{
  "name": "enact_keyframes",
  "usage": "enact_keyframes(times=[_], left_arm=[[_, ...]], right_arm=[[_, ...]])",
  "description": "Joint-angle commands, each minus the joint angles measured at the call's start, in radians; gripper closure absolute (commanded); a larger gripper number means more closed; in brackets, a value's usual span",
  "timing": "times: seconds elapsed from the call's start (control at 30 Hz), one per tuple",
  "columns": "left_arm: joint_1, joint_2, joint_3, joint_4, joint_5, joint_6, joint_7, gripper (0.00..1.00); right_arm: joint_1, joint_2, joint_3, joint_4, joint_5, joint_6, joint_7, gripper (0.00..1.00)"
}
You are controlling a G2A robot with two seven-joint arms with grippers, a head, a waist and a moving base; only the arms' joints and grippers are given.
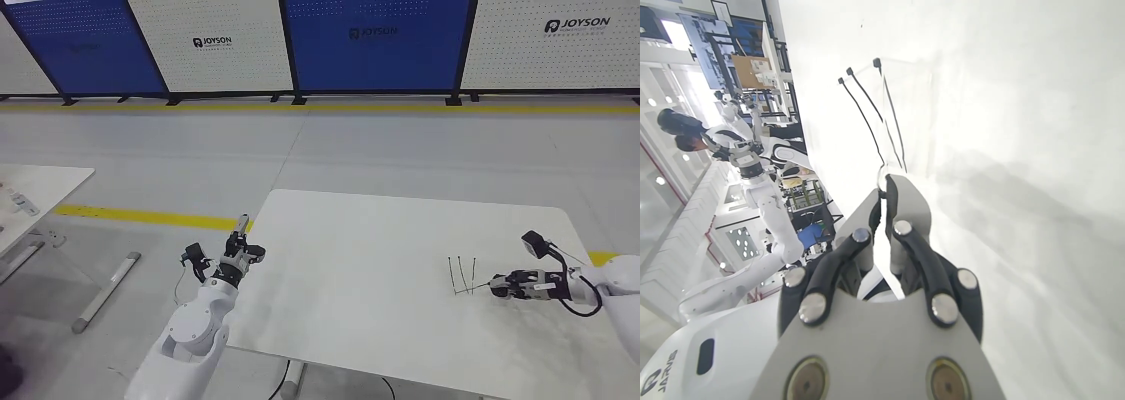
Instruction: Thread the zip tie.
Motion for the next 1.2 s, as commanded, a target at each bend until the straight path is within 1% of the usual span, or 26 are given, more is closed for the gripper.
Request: enact_keyframes(times=[0.0,0.2,0.33,0.43,0.5,0.67,0.73,0.77,0.8,0.87,0.9,1.17], left_arm=[[0.0,0.0,0.0,0.0,0.0,0.0,0.0,0.0],[0.0,0.0,0.0,0.0,0.0,0.0,0.0,0.0],[0.0,0.0,0.0,0.0,0.0,0.0,0.0,0.0],[0.0,0.0,0.0,0.0,0.0,0.0,0.0,0.0],[0.0,0.0,0.0,0.0,0.0,0.0,0.0,0.0],[0.0,0.0,0.0,0.0,0.0,0.0,0.0,0.0],[0.0,0.0,0.0,0.0,0.0,0.0,0.0,0.0],[0.0,0.0,0.0,0.0,0.0,0.0,0.0,0.0],[0.0,0.0,0.0,0.0,0.0,0.0,0.0,0.0],[0.0,0.0,0.0,0.0,0.0,0.0,0.0,0.0],[0.0,0.0,0.0,0.0,0.0,0.0,0.0,0.0],[0.0,0.0,0.0,0.0,0.0,0.0,0.0,0.0]], right_arm=[[0.001,0.0,-0.007,0.002,0.01,-0.003,0.0,1.0],[0.0,0.005,-0.037,-0.006,0.038,-0.013,0.0,1.0],[-0.013,0.023,-0.046,-0.046,0.076,-0.013,0.0,1.0],[-0.03,0.049,-0.039,-0.09,0.108,-0.013,0.0,1.0],[-0.046,0.072,-0.027,-0.126,0.129,-0.013,0.0,1.0],[-0.099,0.134,0.038,-0.221,0.173,-0.013,0.0,1.0],[-0.134,0.161,0.074,-0.282,0.191,-0.013,0.0,1.0],[-0.152,0.173,0.09,-0.318,0.201,-0.013,0.0,1.0],[-0.18,0.191,0.111,-0.372,0.209,-0.013,0.0,1.0],[-0.225,0.218,0.143,-0.45,0.213,-0.013,0.0,1.0],[-0.24,0.227,0.152,-0.476,0.211,-0.013,0.0,1.0],[-0.24,0.227,0.152,-0.476,0.211,-0.013,0.0,1.0]])
